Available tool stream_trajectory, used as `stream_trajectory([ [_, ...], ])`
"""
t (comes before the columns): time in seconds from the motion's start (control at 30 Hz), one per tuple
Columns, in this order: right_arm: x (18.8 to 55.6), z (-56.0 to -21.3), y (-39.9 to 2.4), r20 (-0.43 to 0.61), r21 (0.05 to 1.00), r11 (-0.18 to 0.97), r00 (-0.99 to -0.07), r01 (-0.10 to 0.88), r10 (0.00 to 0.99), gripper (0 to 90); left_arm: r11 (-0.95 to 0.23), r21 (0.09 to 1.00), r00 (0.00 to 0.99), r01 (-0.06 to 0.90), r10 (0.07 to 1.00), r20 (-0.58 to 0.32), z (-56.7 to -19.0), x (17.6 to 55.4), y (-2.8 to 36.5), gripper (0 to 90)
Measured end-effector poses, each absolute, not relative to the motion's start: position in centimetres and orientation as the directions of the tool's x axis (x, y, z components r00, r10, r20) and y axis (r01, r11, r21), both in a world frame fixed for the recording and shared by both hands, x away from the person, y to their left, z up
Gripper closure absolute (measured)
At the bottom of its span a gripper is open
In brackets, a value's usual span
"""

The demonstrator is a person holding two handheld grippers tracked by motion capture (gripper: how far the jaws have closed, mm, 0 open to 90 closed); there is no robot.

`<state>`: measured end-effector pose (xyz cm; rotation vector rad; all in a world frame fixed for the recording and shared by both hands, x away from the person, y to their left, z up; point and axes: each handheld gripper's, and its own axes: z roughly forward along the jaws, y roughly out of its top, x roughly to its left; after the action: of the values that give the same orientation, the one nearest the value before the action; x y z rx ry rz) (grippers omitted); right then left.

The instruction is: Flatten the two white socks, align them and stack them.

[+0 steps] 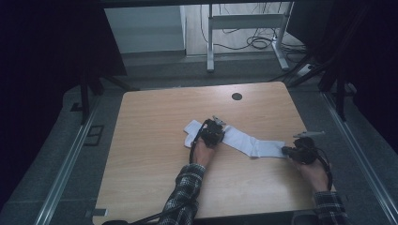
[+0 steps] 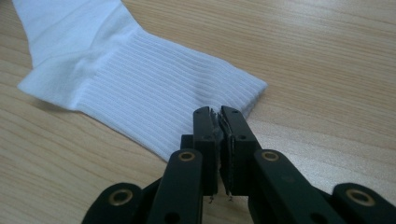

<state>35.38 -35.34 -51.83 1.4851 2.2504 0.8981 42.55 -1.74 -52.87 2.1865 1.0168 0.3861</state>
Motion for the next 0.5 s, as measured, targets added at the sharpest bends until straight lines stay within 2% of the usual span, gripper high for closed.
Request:
stream_trajectory([
  [0.5,34.5,-49.9,-35.1,0.098,0.710,0.242,-0.433,0.661,0.896,86.5,-0.442,0.753,0.674,0.487,0.738,-0.003,-49.0,39.3,0.6,86.2],
])
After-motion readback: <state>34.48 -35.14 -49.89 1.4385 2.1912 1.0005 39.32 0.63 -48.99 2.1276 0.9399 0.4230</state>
